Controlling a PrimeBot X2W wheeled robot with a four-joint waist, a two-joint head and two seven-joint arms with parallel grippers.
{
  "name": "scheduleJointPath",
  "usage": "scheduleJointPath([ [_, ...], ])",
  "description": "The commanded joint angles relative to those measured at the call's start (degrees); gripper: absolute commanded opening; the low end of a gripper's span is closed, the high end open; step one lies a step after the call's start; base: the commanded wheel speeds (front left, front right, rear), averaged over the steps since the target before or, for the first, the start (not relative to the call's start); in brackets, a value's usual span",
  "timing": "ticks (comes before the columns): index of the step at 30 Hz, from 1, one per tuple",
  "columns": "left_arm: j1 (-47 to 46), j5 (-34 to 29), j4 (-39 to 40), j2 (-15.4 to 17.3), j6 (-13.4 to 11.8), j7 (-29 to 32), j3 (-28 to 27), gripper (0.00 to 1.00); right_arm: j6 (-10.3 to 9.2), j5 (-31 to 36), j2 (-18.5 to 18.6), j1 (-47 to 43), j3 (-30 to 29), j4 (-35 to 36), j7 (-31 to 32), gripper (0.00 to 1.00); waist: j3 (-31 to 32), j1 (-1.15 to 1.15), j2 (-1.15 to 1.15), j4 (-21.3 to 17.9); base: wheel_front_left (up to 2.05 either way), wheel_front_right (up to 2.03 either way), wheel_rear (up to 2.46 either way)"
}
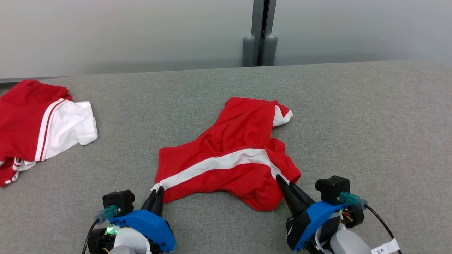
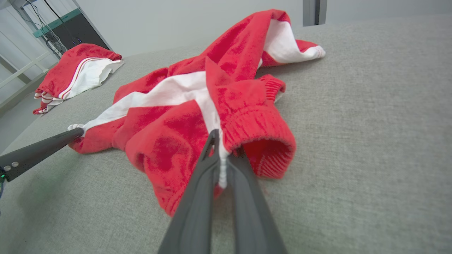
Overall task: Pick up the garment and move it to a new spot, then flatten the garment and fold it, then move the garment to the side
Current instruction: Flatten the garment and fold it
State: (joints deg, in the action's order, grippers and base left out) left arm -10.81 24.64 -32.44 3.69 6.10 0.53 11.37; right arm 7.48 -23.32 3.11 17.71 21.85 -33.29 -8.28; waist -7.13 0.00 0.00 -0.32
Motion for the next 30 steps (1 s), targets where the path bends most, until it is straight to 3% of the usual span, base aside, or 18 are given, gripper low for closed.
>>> scheduleJointPath([
  [1, -1.2, 0.2, 0.3, 0.1, 0.2, -0.9, -0.1, 0.02, 0.03, 0.1, -0.2, -0.6, -0.2, 0.2, -0.1, 0.00, 0.0, 0.00, 0.00, 0.0, 0.00, 0.00, 0.00],
  [9, -2.2, 0.5, 2.4, 0.6, 0.7, -6.5, 0.3, 0.00, 0.03, 1.0, -0.2, 0.5, -1.9, 1.6, -1.6, 0.00, -0.1, 0.00, 0.00, -0.3, 0.00, 0.00, 0.00],
  [15, -3.1, 0.8, 8.7, 1.6, 1.0, -11.3, 0.1, 0.00, 0.03, 2.8, 2.0, 1.8, -4.1, 7.1, -2.1, 0.00, 1.1, 0.00, 0.00, -0.8, 0.00, 0.00, 0.00],
  [22, -4.2, -0.3, 23.8, 4.8, 1.0, -12.5, -0.4, 0.00, 0.02, 4.6, 6.3, 3.1, -7.8, 23.2, 1.8, 0.00, 3.7, 0.00, 0.00, -1.8, 0.00, 0.00, 0.00],
  [30, -7.1, -1.9, 43.2, 8.1, -0.6, -8.5, -1.3, 0.00, 0.02, 5.0, 9.7, 3.2, -10.6, 44.1, 10.5, 0.00, 5.2, 0.00, 0.00, -3.1, 0.00, 0.00, 0.00],
])
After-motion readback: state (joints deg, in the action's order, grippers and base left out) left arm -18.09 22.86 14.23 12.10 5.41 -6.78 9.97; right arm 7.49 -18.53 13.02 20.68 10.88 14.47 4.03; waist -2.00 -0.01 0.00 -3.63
